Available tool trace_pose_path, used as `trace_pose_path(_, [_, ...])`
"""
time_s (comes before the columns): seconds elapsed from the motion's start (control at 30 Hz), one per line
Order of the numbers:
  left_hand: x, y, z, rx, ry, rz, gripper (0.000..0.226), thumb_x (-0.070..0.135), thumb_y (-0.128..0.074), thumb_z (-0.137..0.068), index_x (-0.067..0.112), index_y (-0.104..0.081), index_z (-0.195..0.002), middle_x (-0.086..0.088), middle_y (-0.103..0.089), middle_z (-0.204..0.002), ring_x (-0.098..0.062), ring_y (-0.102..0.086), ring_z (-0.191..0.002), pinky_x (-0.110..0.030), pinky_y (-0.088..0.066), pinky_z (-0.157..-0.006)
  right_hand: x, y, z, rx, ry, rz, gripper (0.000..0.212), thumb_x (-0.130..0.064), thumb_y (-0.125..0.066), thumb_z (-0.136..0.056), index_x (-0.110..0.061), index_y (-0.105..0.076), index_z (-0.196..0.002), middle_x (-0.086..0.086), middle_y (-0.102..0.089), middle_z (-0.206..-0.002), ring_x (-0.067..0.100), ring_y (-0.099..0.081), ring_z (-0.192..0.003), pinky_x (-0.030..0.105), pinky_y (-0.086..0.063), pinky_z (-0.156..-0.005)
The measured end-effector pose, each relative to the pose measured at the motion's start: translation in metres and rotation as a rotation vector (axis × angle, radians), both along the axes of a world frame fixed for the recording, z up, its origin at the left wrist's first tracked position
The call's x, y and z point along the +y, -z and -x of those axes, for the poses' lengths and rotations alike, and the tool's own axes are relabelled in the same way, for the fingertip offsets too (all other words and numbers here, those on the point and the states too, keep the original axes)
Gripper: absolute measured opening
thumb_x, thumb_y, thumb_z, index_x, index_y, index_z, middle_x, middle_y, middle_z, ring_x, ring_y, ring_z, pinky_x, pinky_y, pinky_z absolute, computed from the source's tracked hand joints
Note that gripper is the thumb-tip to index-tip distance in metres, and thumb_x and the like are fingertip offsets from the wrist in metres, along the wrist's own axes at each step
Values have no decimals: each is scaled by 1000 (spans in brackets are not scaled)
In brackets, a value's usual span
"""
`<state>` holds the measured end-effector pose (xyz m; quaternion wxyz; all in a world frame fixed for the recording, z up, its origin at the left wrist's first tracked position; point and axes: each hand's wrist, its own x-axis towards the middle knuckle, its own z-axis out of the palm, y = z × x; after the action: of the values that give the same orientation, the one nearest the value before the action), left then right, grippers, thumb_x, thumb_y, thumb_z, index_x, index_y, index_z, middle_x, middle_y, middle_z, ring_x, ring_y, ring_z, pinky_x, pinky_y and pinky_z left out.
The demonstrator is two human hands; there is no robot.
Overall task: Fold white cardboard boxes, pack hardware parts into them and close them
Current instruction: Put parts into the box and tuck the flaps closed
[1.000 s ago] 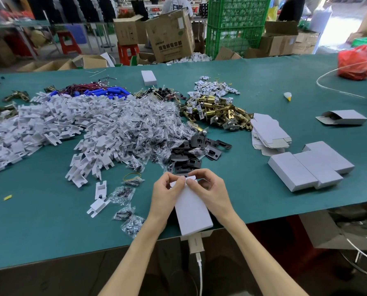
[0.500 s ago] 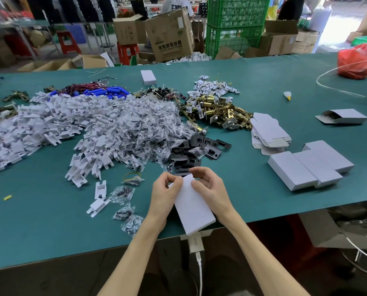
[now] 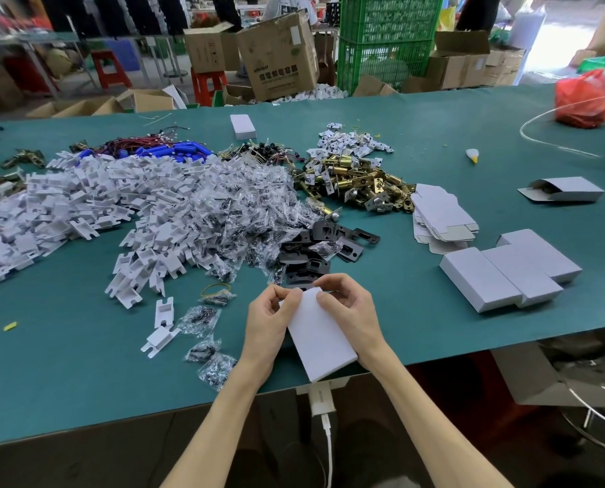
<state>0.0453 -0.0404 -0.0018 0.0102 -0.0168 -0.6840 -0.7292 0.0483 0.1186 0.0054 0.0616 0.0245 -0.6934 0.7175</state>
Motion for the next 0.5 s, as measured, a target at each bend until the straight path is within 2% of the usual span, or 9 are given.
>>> trace_pose_path(0.17, [2, 2, 0, -15, 5, -18, 21, 26, -72, -96, 6, -72, -93, -2, -68, -79, -13, -57, -73, -26, -45, -64, 2, 4, 2, -26, 50, 14, 10, -5, -67, -95, -11, -68, -103, 2, -73, -99, 13, -66, -82, 31, -54, -70])
trace_pose_path(0.27, [2, 2, 0, -23, -7, -19, 19, 27, -72, -95, 8, -75, -96, -1, -70, -80, -12, -59, -73, -25, -47, -65, 2, 4, 2, -30, 61, 16, 9, -6, -67, -95, -11, -67, -102, 3, -74, -99, 13, -66, -81, 30, -55, -69])
trace_pose_path(0.4, [1, 3, 0, -33, -18, -21, 16, 25, -72, -96, 10, -77, -95, -3, -72, -79, -15, -61, -74, -33, -47, -68, 2, 4, 2, -44, 59, 11, 8, -6, -67, -95, -13, -68, -98, 2, -74, -97, 14, -66, -81, 32, -55, -69])
trace_pose_path(0.5, [2, 3, -1, -12, -28, -7, 17, 25, -71, -97, 10, -76, -95, -2, -71, -79, -13, -59, -73, -31, -46, -67, 2, 4, 2, -56, 62, 6, 6, -9, -68, -95, -14, -68, -99, 2, -74, -98, 14, -67, -81, 32, -55, -69])
